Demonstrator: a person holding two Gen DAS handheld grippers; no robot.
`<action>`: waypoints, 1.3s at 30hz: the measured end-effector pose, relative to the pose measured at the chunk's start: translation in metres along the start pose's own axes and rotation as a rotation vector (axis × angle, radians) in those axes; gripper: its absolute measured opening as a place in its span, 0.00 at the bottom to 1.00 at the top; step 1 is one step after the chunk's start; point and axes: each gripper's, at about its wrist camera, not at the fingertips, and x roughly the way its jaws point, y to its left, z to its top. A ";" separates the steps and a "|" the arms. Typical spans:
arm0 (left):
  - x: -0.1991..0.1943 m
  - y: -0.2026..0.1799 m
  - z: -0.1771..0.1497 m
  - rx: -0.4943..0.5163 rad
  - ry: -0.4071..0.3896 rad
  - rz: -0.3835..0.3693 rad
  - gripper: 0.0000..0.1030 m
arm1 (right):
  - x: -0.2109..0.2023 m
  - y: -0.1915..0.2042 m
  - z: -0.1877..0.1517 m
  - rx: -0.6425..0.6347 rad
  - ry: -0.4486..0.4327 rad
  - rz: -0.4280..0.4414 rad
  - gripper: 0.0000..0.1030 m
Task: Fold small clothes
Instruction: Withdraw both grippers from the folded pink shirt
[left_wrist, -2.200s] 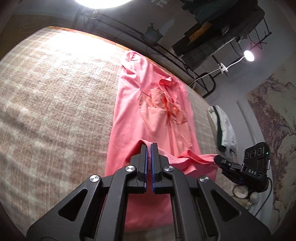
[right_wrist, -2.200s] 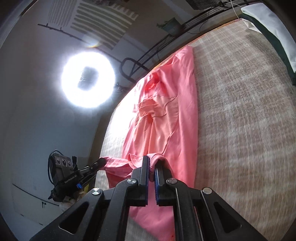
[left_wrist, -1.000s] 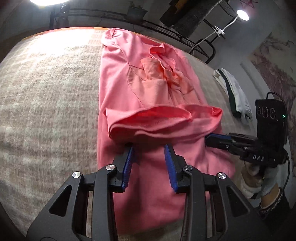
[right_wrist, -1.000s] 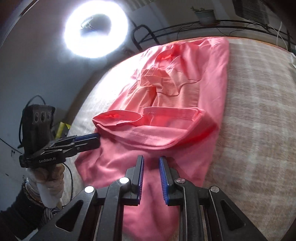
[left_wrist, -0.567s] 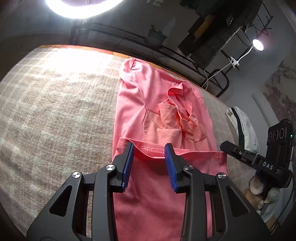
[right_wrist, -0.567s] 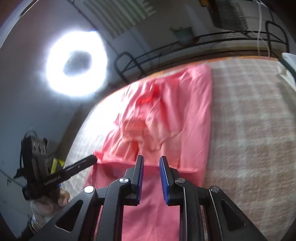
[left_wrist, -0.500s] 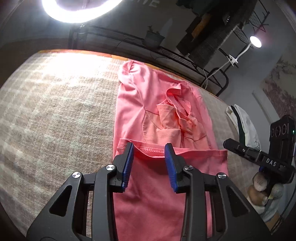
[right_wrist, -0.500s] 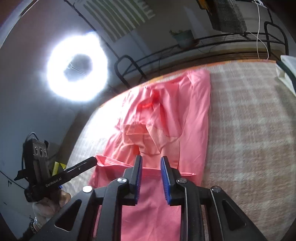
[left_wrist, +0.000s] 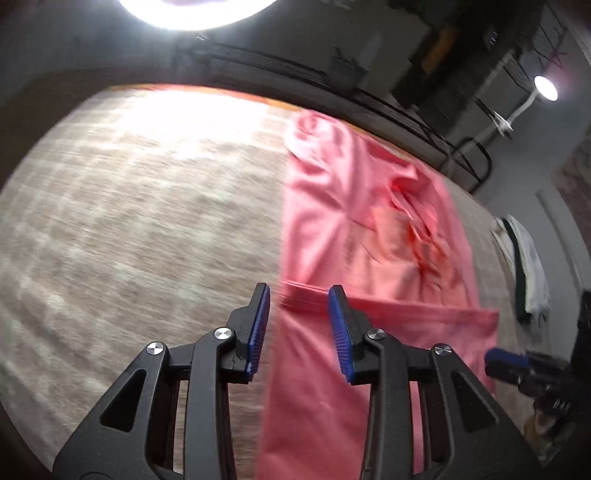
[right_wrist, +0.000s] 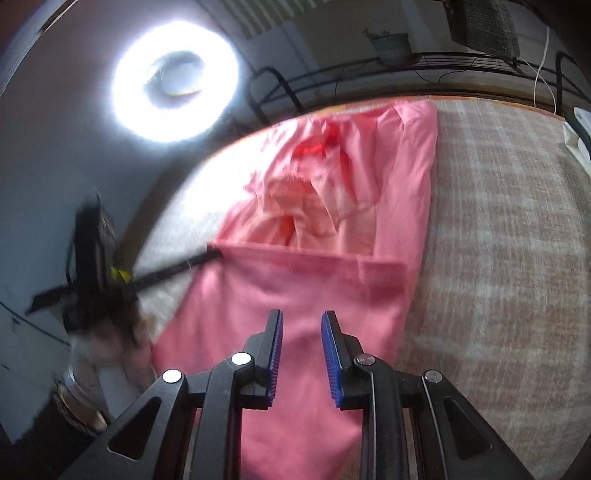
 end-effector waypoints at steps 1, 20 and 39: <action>-0.006 0.003 0.002 -0.011 -0.008 -0.005 0.33 | -0.001 0.001 -0.002 -0.015 0.010 -0.044 0.22; -0.059 -0.022 -0.112 0.355 0.126 0.031 0.33 | -0.031 0.028 -0.100 -0.134 0.086 -0.191 0.23; -0.220 -0.015 -0.065 0.168 -0.114 0.002 0.33 | -0.152 0.059 -0.107 -0.078 -0.195 -0.225 0.37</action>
